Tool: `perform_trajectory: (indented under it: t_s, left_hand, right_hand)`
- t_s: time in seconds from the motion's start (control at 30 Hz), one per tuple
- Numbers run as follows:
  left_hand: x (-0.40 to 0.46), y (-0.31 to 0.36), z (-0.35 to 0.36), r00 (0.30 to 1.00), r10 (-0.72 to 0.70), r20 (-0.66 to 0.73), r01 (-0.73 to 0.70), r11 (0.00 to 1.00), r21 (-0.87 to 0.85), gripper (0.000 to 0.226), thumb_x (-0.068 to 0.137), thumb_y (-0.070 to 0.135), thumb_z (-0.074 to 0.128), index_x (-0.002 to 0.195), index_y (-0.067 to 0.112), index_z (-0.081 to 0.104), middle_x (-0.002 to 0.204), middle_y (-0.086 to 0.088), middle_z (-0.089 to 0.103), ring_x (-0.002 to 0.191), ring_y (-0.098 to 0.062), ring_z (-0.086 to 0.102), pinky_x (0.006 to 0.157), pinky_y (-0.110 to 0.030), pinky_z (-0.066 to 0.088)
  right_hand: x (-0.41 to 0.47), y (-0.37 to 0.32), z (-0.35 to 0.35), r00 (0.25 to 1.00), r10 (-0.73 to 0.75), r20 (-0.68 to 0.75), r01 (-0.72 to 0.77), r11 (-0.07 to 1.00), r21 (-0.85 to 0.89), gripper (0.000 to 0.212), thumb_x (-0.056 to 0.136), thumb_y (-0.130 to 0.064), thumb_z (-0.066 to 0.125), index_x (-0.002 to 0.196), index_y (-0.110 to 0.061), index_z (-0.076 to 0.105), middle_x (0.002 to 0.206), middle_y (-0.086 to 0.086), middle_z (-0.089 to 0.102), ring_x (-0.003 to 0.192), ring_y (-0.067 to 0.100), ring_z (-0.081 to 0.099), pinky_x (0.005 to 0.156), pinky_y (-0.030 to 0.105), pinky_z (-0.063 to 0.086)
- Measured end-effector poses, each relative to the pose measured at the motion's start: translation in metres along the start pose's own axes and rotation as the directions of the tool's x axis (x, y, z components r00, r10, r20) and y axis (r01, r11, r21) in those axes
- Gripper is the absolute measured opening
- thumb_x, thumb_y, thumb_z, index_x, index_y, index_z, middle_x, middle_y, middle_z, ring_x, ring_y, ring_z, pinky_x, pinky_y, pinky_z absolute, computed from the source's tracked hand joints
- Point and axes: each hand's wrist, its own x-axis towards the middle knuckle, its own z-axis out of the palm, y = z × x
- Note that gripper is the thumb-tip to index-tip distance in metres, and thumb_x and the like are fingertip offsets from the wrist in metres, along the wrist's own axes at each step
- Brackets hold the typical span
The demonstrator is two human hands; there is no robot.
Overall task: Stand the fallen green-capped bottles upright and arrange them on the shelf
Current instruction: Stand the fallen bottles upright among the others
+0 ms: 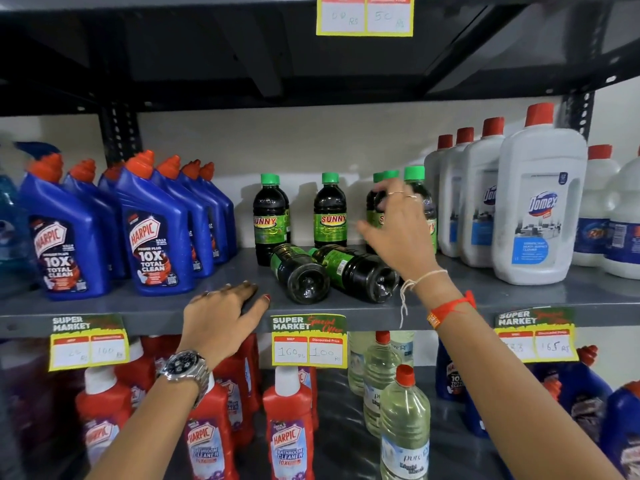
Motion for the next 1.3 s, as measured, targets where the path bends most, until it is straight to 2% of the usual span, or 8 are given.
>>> perform_trajectory:
  t_s: [0.07, 0.13, 0.2, 0.3, 0.63, 0.8, 0.97, 1.3]
  left_hand:
    - [0.000, 0.001, -0.001, 1.000, -0.003, 0.008, 0.003, 1.000, -0.007, 0.059, 0.077, 0.062, 0.022, 0.115, 0.035, 0.058, 0.114, 0.004, 0.066, 0.096, -0.020, 0.062, 0.068, -0.029, 0.042]
    - [0.000, 0.001, -0.002, 1.000, -0.001, 0.024, 0.001, 1.000, -0.012, 0.057, 0.079, 0.061, 0.024, 0.116, 0.034, 0.058, 0.118, 0.004, 0.065, 0.100, -0.018, 0.061, 0.070, -0.029, 0.043]
    - [0.000, 0.001, -0.002, 0.999, 0.006, 0.034, -0.006, 1.000, -0.003, 0.052, 0.083, 0.059, 0.028, 0.118, 0.033, 0.057, 0.121, 0.006, 0.063, 0.100, -0.017, 0.061, 0.071, -0.028, 0.043]
    - [-0.001, 0.000, -0.001, 1.000, 0.013, 0.015, -0.013, 1.000, 0.000, 0.050, 0.084, 0.057, 0.031, 0.116, 0.032, 0.059, 0.116, 0.007, 0.066, 0.097, -0.016, 0.062, 0.068, -0.028, 0.041]
    - [-0.001, 0.000, -0.003, 1.000, 0.009, -0.012, -0.009, 1.000, 0.017, 0.053, 0.079, 0.057, 0.026, 0.109, 0.032, 0.063, 0.101, 0.006, 0.071, 0.088, -0.015, 0.064, 0.062, -0.027, 0.040]
    - [-0.002, 0.002, -0.004, 1.000, 0.002, -0.016, -0.002, 1.000, 0.008, 0.055, 0.079, 0.057, 0.026, 0.111, 0.031, 0.063, 0.107, 0.006, 0.070, 0.095, -0.015, 0.064, 0.068, -0.027, 0.045]
    - [-0.002, 0.002, -0.004, 1.000, 0.003, -0.029, -0.003, 1.000, 0.011, 0.062, 0.076, 0.060, 0.020, 0.108, 0.031, 0.064, 0.102, 0.004, 0.072, 0.087, -0.016, 0.065, 0.066, -0.027, 0.046]
    - [-0.002, 0.003, -0.006, 1.000, 0.001, -0.023, -0.001, 1.000, 0.015, 0.063, 0.076, 0.060, 0.019, 0.110, 0.031, 0.063, 0.104, 0.005, 0.071, 0.089, -0.016, 0.065, 0.066, -0.027, 0.043]
  right_hand:
    - [0.011, -0.007, 0.012, 0.925, 0.017, 0.380, 0.004, 0.999, -0.052, 0.065, 0.072, -0.038, 0.066, 0.123, -0.007, 0.042, 0.116, 0.017, 0.054, 0.109, 0.035, 0.048, 0.093, 0.042, 0.043]
    - [0.020, -0.010, 0.024, 0.726, 0.133, 0.675, -0.081, 0.991, -0.108, 0.075, 0.071, -0.041, 0.069, 0.130, -0.006, 0.037, 0.123, 0.015, 0.052, 0.113, 0.033, 0.050, 0.095, 0.041, 0.044]
    - [0.027, -0.009, 0.032, 0.561, 0.202, 0.803, -0.165, 0.978, -0.131, 0.075, 0.071, -0.042, 0.068, 0.131, -0.007, 0.039, 0.128, 0.011, 0.052, 0.113, 0.029, 0.052, 0.097, 0.040, 0.045]
    - [0.033, -0.005, 0.040, 0.483, 0.234, 0.844, -0.167, 0.970, -0.174, 0.070, 0.072, -0.049, 0.065, 0.129, -0.011, 0.047, 0.131, 0.007, 0.052, 0.117, 0.026, 0.051, 0.101, 0.035, 0.041]
    - [0.033, -0.001, 0.037, 0.657, 0.259, 0.708, -0.439, 0.895, 0.079, 0.057, 0.034, -0.045, 0.082, 0.082, -0.020, 0.064, 0.086, -0.002, 0.065, 0.078, 0.015, 0.063, 0.058, 0.021, 0.046]
    - [0.032, 0.002, 0.036, 0.831, 0.327, 0.450, -0.506, 0.780, 0.368, 0.089, 0.031, -0.039, 0.083, 0.114, -0.022, 0.059, 0.106, 0.004, 0.066, 0.094, 0.020, 0.065, 0.087, 0.038, 0.054]
    - [0.026, -0.001, 0.035, 0.938, 0.264, 0.225, -0.347, 0.691, 0.634, 0.085, 0.045, -0.016, 0.086, 0.122, -0.028, 0.054, 0.103, -0.005, 0.067, 0.096, 0.010, 0.065, 0.090, 0.033, 0.053]
    - [0.006, -0.009, 0.046, 0.952, 0.193, 0.239, -0.293, 0.800, 0.523, 0.082, 0.058, -0.022, 0.082, 0.128, -0.022, 0.040, 0.109, -0.003, 0.057, 0.105, 0.017, 0.055, 0.098, 0.034, 0.045]
